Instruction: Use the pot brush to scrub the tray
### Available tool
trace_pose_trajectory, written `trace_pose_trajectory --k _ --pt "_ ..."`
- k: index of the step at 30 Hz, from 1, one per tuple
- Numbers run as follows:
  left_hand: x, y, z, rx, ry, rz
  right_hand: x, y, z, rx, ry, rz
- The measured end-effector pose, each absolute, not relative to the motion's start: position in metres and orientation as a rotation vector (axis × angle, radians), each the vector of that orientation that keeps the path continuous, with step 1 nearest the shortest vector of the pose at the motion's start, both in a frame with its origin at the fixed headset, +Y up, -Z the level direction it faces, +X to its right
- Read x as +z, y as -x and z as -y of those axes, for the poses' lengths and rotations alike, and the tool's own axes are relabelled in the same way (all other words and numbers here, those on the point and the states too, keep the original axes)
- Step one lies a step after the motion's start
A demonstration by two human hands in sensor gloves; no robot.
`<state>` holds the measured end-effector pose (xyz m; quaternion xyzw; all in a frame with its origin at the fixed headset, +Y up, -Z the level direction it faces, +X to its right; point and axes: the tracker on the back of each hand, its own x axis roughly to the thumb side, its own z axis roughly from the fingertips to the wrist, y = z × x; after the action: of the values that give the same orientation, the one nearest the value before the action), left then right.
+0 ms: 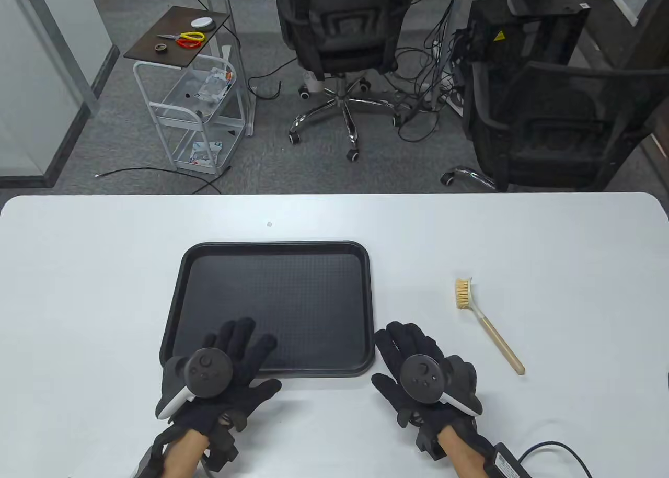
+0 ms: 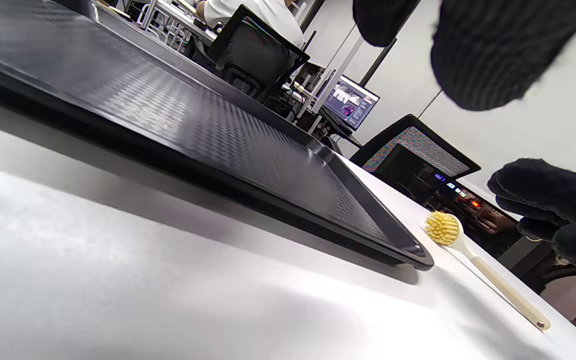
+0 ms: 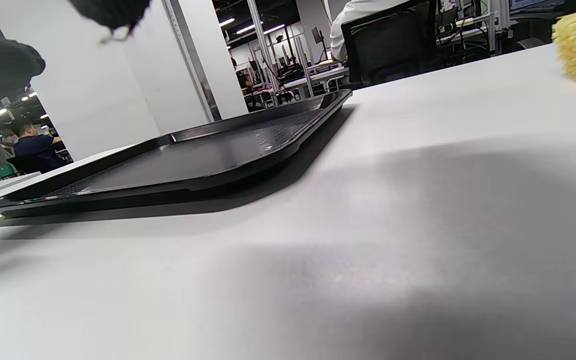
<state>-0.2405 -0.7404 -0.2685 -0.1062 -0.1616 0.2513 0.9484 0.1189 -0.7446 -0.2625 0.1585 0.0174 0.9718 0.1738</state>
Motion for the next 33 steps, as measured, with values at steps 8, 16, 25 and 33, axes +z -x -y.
trace_pose_trajectory --k 8,16,25,33 --pt "-0.267 0.239 0.741 0.51 0.213 0.352 -0.264 -0.117 0.748 2.763 -0.441 -0.067" --pt "-0.267 0.24 0.742 0.512 0.204 0.359 -0.263 -0.121 0.742 2.794 -0.393 -0.064" --pt "-0.265 0.241 0.741 0.523 0.186 0.364 -0.291 -0.188 0.708 2.653 0.071 -0.049" --pt "-0.265 0.243 0.74 0.533 0.177 0.362 -0.328 -0.247 0.739 2.717 0.5 -0.273"
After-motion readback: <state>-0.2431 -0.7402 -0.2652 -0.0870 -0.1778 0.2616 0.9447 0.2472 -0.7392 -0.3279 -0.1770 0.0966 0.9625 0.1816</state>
